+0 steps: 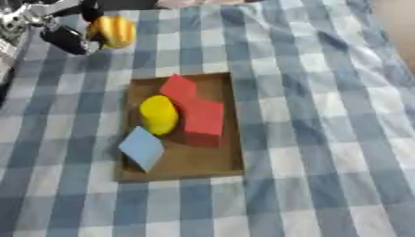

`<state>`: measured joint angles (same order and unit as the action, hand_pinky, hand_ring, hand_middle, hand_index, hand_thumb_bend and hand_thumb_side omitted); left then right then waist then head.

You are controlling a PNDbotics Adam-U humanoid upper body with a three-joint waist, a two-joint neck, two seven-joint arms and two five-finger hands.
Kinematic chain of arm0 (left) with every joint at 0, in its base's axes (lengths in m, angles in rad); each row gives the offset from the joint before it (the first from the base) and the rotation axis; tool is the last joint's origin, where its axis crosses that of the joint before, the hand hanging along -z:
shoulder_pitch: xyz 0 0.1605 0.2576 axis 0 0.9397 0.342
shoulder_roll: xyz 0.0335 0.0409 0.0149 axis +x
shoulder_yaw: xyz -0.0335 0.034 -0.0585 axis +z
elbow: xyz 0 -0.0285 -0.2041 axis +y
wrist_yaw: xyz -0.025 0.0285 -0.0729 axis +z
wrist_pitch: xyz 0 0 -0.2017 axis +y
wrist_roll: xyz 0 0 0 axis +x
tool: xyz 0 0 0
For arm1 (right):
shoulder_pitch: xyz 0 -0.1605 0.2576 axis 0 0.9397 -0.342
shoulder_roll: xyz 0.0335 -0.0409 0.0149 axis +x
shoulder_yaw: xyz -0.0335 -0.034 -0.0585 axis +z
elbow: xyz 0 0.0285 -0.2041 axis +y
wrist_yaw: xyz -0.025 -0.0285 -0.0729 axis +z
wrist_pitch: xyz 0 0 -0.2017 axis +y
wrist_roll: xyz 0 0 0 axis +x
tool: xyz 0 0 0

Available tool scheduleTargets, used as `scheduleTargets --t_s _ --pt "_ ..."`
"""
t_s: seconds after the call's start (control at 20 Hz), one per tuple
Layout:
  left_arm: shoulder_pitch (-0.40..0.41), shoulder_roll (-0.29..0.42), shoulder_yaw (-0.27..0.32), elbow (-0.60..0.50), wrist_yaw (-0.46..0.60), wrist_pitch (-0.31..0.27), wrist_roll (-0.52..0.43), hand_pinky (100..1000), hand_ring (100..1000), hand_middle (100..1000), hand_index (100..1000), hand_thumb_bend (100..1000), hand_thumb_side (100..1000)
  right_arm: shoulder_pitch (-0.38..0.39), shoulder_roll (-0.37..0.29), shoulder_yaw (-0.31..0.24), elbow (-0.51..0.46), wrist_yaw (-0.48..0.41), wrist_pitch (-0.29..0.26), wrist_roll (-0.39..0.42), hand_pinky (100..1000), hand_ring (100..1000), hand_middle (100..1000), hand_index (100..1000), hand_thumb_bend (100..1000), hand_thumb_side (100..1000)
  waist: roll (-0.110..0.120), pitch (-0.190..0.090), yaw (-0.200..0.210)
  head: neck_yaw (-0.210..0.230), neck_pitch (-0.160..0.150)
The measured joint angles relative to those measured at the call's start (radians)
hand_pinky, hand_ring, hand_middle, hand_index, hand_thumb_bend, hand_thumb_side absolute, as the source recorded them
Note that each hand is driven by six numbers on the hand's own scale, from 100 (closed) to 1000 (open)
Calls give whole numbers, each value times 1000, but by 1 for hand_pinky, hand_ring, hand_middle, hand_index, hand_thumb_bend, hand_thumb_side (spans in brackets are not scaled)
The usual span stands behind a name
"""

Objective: Pick up objects on the table and place them in the box.

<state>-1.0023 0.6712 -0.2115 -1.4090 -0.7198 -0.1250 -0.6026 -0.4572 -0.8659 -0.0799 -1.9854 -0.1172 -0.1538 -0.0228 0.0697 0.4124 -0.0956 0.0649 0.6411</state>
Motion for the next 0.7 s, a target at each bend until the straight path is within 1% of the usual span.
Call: scheduleTargets --t_s 0.2,0.4,0.55,0.7 --pt "36 26 -82 -188 76 -6 -59 774 683 570 591 100 145 -1 0 0 0 -1 -1 2 919 1000 679 759 100 522 2 0 -3 1 0" --pt "91 72 -131 -330 117 7 -77 772 682 576 604 100 140 -3 0 0 0 -3 -2 3 921 1000 679 759 100 522 3 0 -2 -1 0" --pt "123 100 -149 -395 130 28 -69 772 681 576 605 100 143 -5 0 0 0 -6 -2 4 921 1000 679 759 100 523 5 0 3 -6 -1" --pt "142 109 -161 -416 134 50 -59 770 680 576 606 100 145 -8 2 0 0 -9 -2 7 921 1000 680 759 100 523 4 0 4 -11 -4"
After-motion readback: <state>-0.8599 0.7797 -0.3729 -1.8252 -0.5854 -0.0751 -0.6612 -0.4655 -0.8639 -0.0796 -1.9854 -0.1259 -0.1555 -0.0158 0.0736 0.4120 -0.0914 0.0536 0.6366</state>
